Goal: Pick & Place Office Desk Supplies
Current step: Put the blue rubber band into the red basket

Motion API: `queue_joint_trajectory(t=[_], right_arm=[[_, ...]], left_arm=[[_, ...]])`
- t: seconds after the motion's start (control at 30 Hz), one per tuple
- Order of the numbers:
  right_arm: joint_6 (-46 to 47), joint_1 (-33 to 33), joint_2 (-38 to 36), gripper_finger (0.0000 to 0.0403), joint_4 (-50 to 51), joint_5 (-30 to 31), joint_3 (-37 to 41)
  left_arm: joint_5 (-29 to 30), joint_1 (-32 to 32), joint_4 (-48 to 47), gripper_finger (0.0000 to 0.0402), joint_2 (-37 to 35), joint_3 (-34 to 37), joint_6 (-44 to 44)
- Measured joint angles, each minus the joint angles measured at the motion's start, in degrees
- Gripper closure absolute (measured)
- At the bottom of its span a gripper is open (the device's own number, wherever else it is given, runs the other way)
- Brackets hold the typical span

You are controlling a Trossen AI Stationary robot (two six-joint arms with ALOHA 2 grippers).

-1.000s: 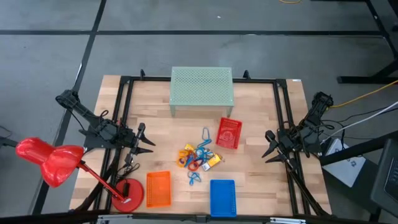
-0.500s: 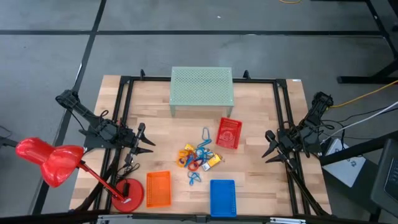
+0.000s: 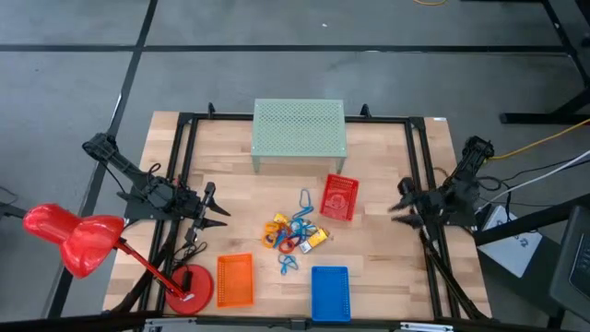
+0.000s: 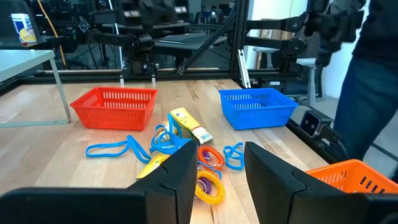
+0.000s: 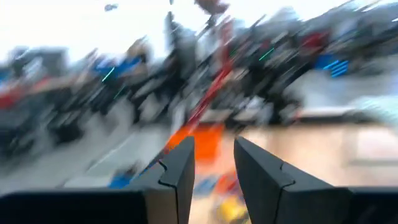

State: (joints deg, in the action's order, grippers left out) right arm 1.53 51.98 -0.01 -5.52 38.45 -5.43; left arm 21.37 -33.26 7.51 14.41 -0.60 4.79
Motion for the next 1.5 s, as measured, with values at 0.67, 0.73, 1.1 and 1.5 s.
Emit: queue_joint_trajectory(t=[0.67, 0.73, 1.1, 1.5], right_arm=[[6.79, -5.18, 0.0, 0.0289, -31.34, 17.94, 0.0], [7.28, -5.64, 0.0, 0.0289, -31.35, 20.9, 0.0], [20.23, -8.59, 0.0, 0.0289, -31.34, 25.62, 0.0], [30.56, -16.72, 8.23, 0.0288, -34.81, 18.42, 0.0]], left_arm=[[0.06, 0.01, 0.06, 0.0272, -0.01, 0.02, -0.44], [0.92, 0.01, 1.18, 0.0272, 0.01, 0.02, -3.2], [14.85, 0.04, 4.12, 0.0272, 0.01, -0.07, -12.81], [25.09, 1.54, 60.77, 0.0272, -0.06, -0.04, 2.76]])
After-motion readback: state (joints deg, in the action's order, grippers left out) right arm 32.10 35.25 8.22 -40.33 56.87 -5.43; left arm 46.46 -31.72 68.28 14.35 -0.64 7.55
